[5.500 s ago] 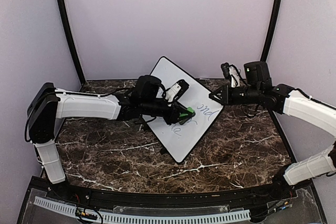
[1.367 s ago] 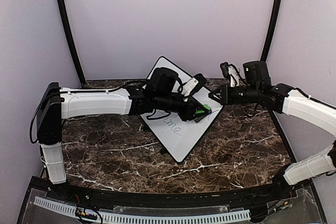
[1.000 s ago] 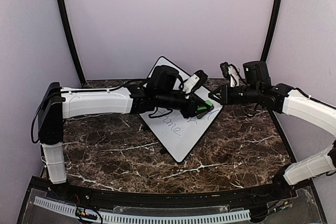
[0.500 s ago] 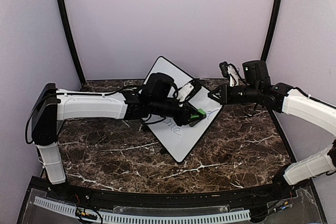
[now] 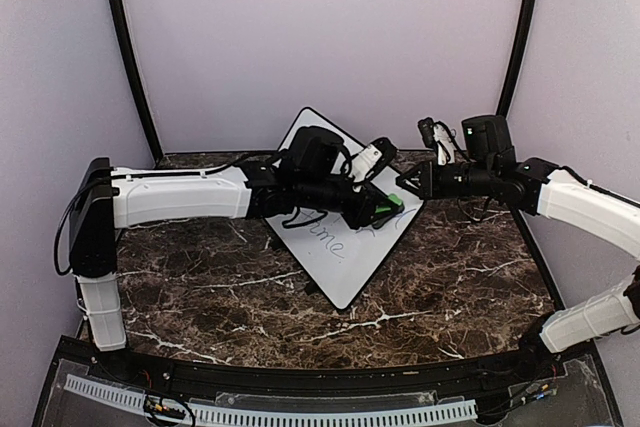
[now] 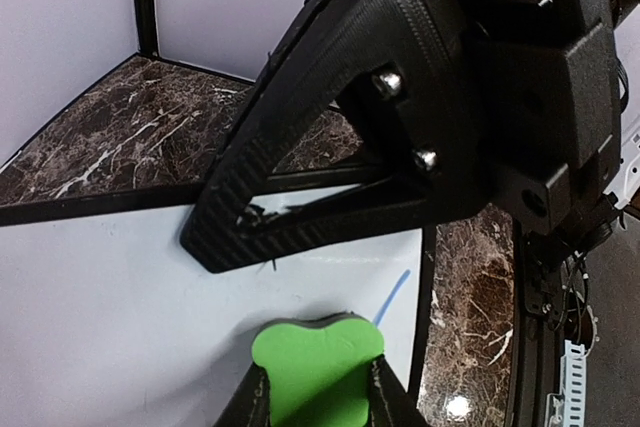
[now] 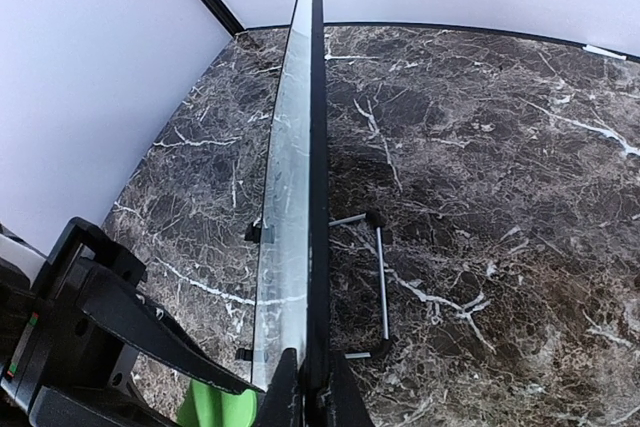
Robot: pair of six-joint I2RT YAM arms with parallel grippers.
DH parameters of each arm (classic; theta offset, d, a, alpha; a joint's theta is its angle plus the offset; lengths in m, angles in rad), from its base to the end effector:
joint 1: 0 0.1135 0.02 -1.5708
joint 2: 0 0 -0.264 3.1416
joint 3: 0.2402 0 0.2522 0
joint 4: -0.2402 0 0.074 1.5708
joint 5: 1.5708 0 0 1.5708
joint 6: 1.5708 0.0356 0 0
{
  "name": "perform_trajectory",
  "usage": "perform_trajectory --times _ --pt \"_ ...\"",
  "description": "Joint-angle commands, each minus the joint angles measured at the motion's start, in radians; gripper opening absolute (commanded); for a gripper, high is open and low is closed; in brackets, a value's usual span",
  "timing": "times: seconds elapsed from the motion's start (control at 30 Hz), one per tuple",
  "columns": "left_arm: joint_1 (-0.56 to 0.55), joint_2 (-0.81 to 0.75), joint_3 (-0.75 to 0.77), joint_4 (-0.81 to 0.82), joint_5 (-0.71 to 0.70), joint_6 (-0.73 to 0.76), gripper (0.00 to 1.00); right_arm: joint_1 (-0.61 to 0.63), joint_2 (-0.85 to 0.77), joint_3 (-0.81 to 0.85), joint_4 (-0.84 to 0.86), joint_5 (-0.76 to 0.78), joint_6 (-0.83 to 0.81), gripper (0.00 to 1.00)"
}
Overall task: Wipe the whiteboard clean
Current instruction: Erase the whiteboard from the whiteboard stand.
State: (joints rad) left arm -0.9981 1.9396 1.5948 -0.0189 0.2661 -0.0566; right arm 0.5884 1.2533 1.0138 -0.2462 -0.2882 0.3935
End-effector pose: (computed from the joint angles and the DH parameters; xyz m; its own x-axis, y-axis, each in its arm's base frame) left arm 0.2453 -0.3978 0.2949 -0.2459 0.2806 -0.9278 0.9316 0.3327 -0.1463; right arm 0.2318 0.1668 0.3140 -0.6428 0.0130 -0.7659 -0.5357 0.7071 0.4616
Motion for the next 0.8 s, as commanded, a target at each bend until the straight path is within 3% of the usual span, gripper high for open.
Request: perform_trajectory --times 0.0,0.2,0.37,0.77 --pt "-0.015 0.053 -0.144 -0.065 -0.073 -0.009 0.06 0.104 0.028 -0.006 -0.034 -0.189 -0.121 0.00" --pt "-0.019 0.007 -0.271 -0.024 -0.077 -0.035 0.06 0.105 0.024 -0.010 -0.033 -0.186 -0.122 0.00" --pt "-0.023 0.006 -0.261 -0.020 -0.072 -0.037 0.06 0.103 0.021 -0.019 -0.025 -0.189 -0.117 0.00" --pt "-0.031 0.108 0.042 -0.067 -0.132 -0.044 0.06 0.104 0.011 -0.020 -0.031 -0.185 -0.116 0.00"
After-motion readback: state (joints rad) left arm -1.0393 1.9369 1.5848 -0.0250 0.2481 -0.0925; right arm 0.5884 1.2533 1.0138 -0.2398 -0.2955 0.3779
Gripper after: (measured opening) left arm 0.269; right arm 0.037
